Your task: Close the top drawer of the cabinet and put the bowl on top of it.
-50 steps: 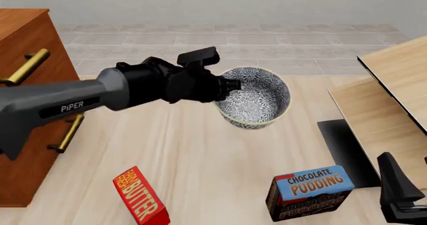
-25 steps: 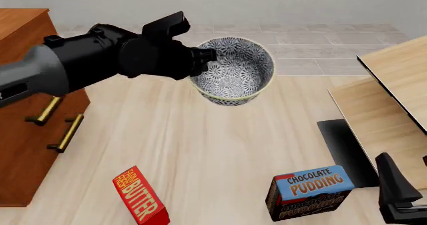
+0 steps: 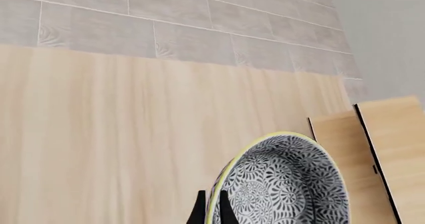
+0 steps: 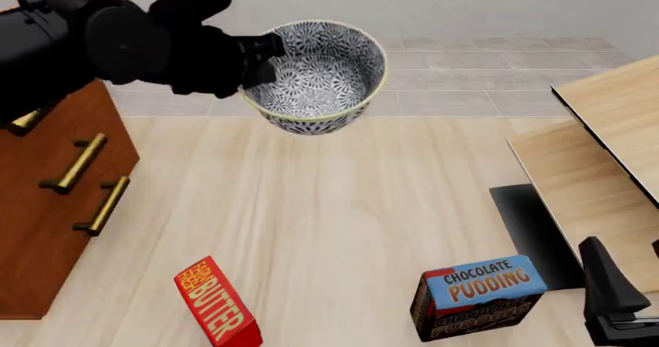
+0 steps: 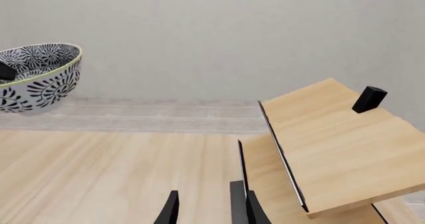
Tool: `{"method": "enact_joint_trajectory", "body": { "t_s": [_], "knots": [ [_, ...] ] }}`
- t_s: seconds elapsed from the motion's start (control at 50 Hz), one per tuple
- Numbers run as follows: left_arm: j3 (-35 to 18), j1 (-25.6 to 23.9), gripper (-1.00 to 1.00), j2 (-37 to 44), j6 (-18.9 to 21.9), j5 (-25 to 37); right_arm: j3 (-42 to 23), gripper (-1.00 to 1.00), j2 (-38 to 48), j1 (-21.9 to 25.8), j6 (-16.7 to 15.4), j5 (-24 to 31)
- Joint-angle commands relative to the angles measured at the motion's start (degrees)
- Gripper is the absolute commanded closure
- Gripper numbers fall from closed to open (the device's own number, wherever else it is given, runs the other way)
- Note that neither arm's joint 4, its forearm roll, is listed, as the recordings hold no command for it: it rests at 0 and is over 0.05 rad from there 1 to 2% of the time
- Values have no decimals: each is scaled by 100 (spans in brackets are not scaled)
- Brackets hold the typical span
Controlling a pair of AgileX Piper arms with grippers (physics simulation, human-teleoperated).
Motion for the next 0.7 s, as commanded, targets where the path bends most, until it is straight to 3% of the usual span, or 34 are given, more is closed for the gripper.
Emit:
{"method": "enact_joint_trajectory", "body": {
  "t_s": [0.02, 0.2, 0.32, 0.4, 0.52, 0.6, 0.7],
  "knots": [
    [-122, 235, 100, -482, -56, 461, 4, -100, 0, 12, -30, 10],
    [-169, 312, 100, -747, -215, 855, 0, -100, 0, 37, -77, 29],
    [-472, 532, 100, -929, 48, 1264, -15, -100, 0, 51, -103, 54],
    [-730, 1241, 100, -948, 566, 1687, 7, -100, 0, 46, -106, 42],
    [-928, 1746, 100, -1071, 620, 2025, 16, -100, 0, 57, -133, 30],
    [-1195, 2066, 100, -1081, 906, 2339, 15, -100, 0, 54, -136, 34],
    [-1463, 2327, 100, -1119, 706, 2674, 6, -100, 0, 61, -171, 38]
  ]
}}
